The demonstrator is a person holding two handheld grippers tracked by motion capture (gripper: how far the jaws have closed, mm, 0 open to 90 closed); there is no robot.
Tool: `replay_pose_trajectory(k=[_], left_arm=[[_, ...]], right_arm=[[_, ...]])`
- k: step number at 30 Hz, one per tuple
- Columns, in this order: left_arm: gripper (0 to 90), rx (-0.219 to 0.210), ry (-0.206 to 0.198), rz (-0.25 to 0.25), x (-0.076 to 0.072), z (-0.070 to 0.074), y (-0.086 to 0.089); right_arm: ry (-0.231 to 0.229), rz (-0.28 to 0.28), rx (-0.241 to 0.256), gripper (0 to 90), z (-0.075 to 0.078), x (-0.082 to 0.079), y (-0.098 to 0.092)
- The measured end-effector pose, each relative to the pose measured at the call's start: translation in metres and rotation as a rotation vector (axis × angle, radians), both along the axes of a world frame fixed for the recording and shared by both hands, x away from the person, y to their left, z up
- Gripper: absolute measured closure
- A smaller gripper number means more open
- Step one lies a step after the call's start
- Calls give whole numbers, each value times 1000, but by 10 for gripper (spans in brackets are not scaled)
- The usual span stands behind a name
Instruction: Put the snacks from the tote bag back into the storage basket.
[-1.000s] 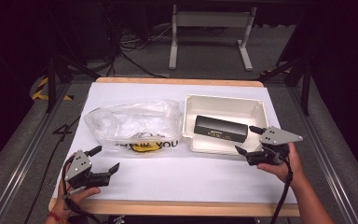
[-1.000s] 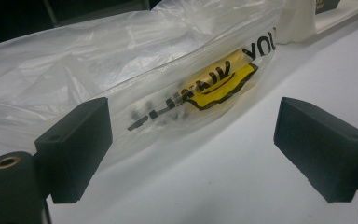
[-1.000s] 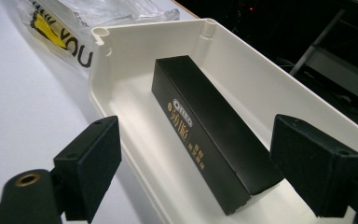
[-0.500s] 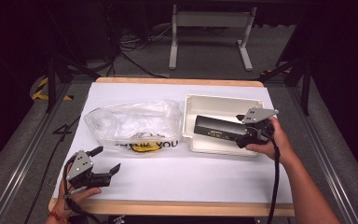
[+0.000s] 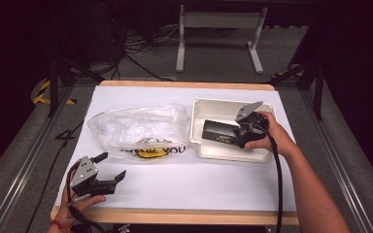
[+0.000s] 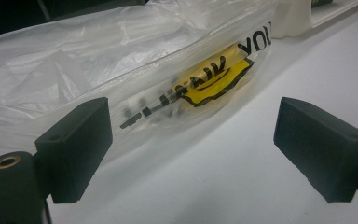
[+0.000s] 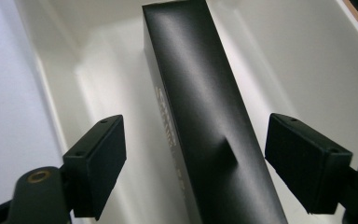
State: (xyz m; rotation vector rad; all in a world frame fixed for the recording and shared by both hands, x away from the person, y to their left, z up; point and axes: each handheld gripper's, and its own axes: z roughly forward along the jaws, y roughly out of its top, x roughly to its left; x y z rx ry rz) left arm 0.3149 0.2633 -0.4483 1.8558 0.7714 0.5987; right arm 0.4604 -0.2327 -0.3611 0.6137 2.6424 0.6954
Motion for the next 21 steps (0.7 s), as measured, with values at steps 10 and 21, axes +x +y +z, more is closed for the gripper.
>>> replay_pose_trajectory(k=[10,21], left_arm=[[126,6,1,-3,-1,0,0],[128,6,4,-4,-1,-1,0]], right_arm=[[52,20,-86,270,-5,21,12],[135,51,-182,312,-19,35,21]])
